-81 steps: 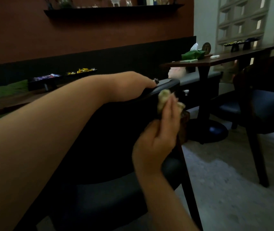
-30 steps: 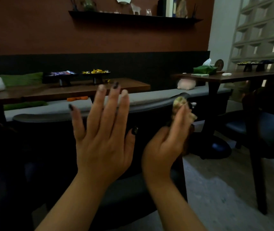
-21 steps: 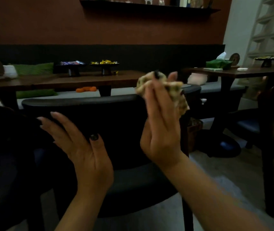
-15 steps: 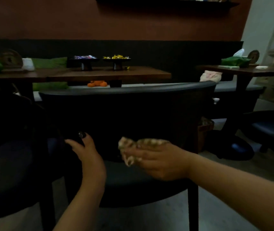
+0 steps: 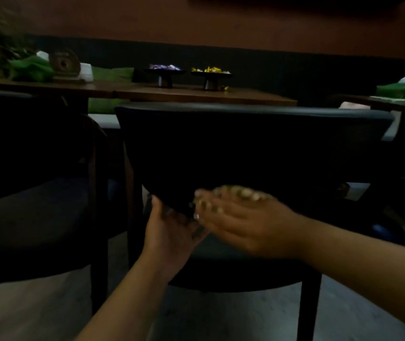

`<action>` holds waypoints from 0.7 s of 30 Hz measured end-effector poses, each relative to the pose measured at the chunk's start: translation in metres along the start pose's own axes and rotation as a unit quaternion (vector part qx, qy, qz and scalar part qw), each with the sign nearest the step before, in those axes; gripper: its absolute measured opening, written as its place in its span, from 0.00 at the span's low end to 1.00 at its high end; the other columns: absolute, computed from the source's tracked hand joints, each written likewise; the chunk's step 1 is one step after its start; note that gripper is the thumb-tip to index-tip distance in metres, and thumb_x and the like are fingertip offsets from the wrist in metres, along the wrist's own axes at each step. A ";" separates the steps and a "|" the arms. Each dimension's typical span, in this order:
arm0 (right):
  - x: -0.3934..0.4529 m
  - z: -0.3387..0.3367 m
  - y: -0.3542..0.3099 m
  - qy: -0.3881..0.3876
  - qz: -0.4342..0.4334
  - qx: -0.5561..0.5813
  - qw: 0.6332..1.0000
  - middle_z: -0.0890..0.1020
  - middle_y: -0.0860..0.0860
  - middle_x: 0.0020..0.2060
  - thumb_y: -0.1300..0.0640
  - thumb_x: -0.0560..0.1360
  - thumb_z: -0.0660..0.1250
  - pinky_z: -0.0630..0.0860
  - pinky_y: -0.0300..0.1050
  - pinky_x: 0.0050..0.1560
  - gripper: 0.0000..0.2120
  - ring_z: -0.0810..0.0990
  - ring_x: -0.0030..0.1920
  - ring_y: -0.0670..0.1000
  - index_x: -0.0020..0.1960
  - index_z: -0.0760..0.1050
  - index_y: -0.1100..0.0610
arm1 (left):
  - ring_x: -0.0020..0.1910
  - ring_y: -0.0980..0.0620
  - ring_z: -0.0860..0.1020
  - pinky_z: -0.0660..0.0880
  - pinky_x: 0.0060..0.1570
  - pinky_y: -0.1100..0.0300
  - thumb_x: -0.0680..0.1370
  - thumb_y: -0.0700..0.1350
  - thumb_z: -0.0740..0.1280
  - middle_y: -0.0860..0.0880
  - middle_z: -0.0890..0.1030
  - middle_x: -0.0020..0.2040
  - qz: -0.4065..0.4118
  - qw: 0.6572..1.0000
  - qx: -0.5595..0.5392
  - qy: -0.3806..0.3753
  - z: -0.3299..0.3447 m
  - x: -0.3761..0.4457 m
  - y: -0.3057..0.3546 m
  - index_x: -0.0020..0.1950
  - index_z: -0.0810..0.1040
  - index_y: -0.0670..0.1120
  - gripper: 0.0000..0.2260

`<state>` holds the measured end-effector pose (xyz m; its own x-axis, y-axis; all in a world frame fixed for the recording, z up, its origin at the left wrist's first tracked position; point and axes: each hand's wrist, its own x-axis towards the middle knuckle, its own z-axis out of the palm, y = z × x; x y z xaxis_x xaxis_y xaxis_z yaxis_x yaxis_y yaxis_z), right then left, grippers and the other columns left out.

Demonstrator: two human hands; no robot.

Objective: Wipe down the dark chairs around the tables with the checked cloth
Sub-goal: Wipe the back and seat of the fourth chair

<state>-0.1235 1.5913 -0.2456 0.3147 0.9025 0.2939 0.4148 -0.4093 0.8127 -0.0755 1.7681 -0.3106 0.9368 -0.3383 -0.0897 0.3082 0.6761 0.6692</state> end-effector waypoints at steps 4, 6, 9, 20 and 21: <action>0.018 -0.009 -0.001 -0.017 0.030 0.018 0.999 0.75 0.61 0.65 0.63 0.83 0.50 0.61 0.54 0.73 0.18 0.66 0.71 0.62 0.66 0.73 0.66 | 0.57 0.42 0.78 0.66 0.66 0.44 0.74 0.72 0.50 0.42 0.82 0.56 -0.020 0.995 -0.087 -0.045 -0.024 0.005 -0.001 0.63 0.76 0.43 0.37; 0.041 -0.034 0.018 0.074 0.101 0.016 0.992 0.75 0.60 0.64 0.63 0.82 0.52 0.66 0.55 0.70 0.17 0.69 0.69 0.62 0.65 0.74 0.64 | 0.62 0.41 0.76 0.60 0.70 0.39 0.73 0.72 0.51 0.41 0.83 0.56 -0.025 0.992 -0.115 -0.042 -0.034 0.012 0.002 0.60 0.76 0.41 0.38; 0.069 -0.046 0.031 0.177 0.187 -0.044 0.965 0.77 0.59 0.62 0.63 0.81 0.58 0.67 0.57 0.69 0.14 0.73 0.66 0.61 0.63 0.76 0.62 | 0.64 0.40 0.74 0.59 0.70 0.37 0.68 0.71 0.55 0.40 0.83 0.56 -0.024 0.989 -0.137 -0.043 -0.046 0.018 0.015 0.59 0.75 0.39 0.38; 0.092 -0.014 -0.009 0.037 0.122 -0.009 0.992 0.77 0.63 0.62 0.65 0.82 0.53 0.67 0.56 0.68 0.16 0.71 0.67 0.63 0.62 0.76 0.67 | 0.65 0.41 0.75 0.63 0.69 0.38 0.72 0.74 0.50 0.40 0.79 0.63 -0.066 0.976 -0.184 -0.097 -0.068 0.026 0.019 0.67 0.72 0.39 0.43; 0.102 -0.024 0.003 0.082 0.152 -0.028 0.985 0.76 0.63 0.62 0.65 0.82 0.53 0.67 0.57 0.68 0.16 0.72 0.66 0.64 0.62 0.76 0.66 | 0.66 0.42 0.74 0.62 0.69 0.37 0.72 0.74 0.49 0.41 0.80 0.62 -0.068 0.977 -0.180 -0.095 -0.069 0.027 0.019 0.67 0.72 0.39 0.43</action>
<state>-0.1100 1.6856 -0.2009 0.2724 0.7508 0.6017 0.2727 -0.6599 0.7001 -0.0328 1.8170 -0.3506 0.8456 -0.5338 0.0014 0.4985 0.7907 0.3555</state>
